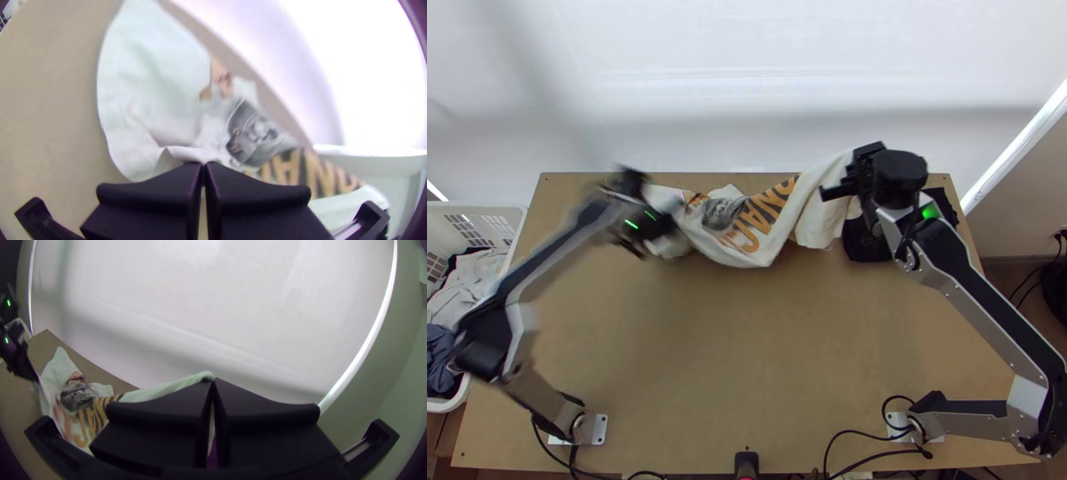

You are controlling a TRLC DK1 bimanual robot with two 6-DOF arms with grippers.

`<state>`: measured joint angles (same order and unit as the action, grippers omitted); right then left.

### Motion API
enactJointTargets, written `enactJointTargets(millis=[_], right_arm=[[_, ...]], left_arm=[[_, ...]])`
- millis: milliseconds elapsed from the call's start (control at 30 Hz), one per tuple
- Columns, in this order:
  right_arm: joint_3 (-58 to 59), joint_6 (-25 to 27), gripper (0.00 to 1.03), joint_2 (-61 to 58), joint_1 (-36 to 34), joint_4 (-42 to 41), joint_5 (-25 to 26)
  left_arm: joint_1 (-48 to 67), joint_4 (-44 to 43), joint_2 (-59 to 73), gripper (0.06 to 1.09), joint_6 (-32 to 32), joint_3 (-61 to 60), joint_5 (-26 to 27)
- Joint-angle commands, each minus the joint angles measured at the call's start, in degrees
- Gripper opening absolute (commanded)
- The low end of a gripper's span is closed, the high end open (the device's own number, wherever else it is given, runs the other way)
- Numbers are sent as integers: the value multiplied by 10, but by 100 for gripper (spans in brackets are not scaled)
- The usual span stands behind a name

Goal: Fold the t-shirt

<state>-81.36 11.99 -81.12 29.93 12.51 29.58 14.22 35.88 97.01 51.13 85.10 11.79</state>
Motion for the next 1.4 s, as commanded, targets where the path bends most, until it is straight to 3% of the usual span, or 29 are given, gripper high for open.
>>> enactJointTargets(millis=[0,367,500,833,1000,1367], right_arm=[[-11,-7,3,19,-30,-14,9],[-51,-10,3,82,-79,-14,10],[-85,1,3,122,-79,-19,10],[-170,14,3,236,-51,-39,8],[-179,28,3,315,-30,-36,7],[-180,22,3,441,-13,133,5]], left_arm=[[-63,23,-67,9,-23,50,-16],[-158,34,-182,9,-60,149,-26],[-188,-17,-242,9,-60,165,-42],[-191,-127,-408,9,-185,137,-123],[-196,-129,-493,9,-227,128,-143],[-227,-53,-628,9,-246,69,-137]])
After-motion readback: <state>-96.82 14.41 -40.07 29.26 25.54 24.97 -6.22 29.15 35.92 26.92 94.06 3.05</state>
